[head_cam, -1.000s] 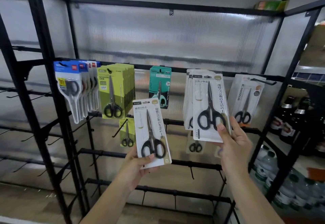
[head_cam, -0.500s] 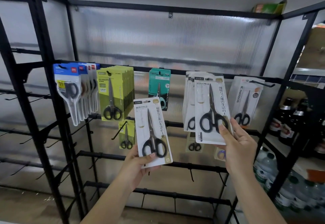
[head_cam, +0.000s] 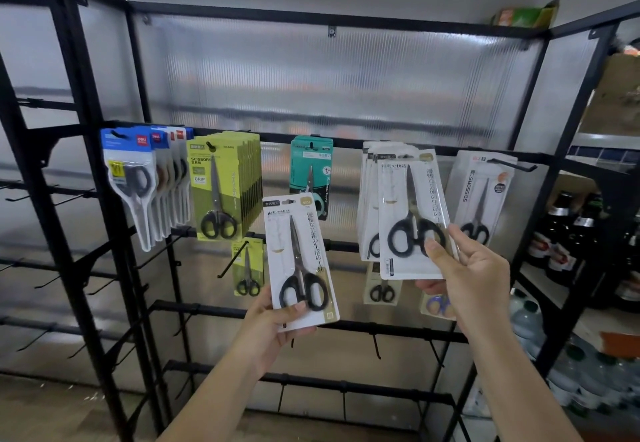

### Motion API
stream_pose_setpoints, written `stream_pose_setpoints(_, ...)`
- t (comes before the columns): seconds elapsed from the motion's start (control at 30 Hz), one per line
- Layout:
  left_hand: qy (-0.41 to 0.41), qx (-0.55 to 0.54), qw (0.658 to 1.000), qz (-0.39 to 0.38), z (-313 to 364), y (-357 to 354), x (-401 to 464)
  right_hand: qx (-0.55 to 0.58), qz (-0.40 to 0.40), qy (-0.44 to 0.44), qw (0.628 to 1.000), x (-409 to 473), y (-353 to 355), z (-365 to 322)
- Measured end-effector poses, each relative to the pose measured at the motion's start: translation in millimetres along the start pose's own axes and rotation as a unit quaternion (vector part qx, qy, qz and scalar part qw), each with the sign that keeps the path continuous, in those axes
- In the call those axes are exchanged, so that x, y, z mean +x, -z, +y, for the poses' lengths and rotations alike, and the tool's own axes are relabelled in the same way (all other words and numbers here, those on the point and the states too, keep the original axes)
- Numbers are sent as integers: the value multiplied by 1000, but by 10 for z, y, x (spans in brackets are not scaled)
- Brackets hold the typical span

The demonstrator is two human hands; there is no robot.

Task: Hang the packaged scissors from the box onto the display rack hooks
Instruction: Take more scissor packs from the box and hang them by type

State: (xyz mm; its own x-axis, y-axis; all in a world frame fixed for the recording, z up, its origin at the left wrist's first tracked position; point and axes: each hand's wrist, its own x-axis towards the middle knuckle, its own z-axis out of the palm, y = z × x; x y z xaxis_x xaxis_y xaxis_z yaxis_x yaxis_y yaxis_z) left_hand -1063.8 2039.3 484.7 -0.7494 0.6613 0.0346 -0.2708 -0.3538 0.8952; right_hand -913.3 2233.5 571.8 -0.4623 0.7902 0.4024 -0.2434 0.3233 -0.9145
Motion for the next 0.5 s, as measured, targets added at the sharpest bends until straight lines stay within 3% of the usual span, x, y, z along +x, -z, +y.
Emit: stream_pose_setpoints(0.5, 2, 2, 1000, 6, 6, 11, 16, -87, -24, -30, 995, 68, 15, 17)
